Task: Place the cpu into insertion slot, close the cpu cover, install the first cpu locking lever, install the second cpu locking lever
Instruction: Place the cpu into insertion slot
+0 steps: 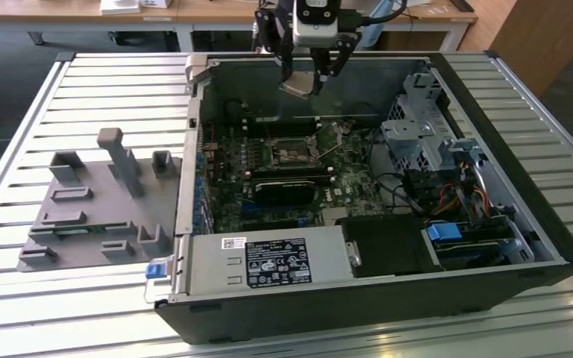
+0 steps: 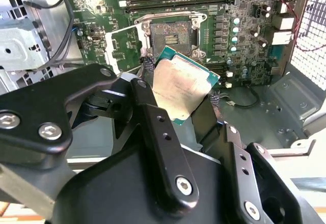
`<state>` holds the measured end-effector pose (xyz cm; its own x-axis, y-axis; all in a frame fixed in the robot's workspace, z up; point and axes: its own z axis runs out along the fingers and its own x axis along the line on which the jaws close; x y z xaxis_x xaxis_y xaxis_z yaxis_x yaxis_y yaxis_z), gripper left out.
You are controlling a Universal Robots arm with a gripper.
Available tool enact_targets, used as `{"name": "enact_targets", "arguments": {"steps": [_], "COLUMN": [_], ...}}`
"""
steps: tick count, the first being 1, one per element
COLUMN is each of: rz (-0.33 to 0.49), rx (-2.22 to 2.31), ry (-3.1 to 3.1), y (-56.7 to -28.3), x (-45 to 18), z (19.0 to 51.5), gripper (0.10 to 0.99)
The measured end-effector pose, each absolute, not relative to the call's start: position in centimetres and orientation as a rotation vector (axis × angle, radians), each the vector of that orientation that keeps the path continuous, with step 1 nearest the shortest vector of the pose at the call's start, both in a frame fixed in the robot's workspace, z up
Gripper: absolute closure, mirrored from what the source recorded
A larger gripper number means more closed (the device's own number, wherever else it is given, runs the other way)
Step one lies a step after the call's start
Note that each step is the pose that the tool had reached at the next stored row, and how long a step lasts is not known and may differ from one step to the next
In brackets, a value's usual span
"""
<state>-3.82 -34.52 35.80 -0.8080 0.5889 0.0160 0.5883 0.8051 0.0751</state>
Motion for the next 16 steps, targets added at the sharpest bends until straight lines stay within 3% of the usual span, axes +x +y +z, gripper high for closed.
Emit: {"name": "enact_targets", "arguments": {"steps": [16], "rz": [0.117], "rx": [1.105], "ry": [2.926], "y": [-34.52], "x": [-3.82], "z": [35.74], "gripper": [0.545]}}
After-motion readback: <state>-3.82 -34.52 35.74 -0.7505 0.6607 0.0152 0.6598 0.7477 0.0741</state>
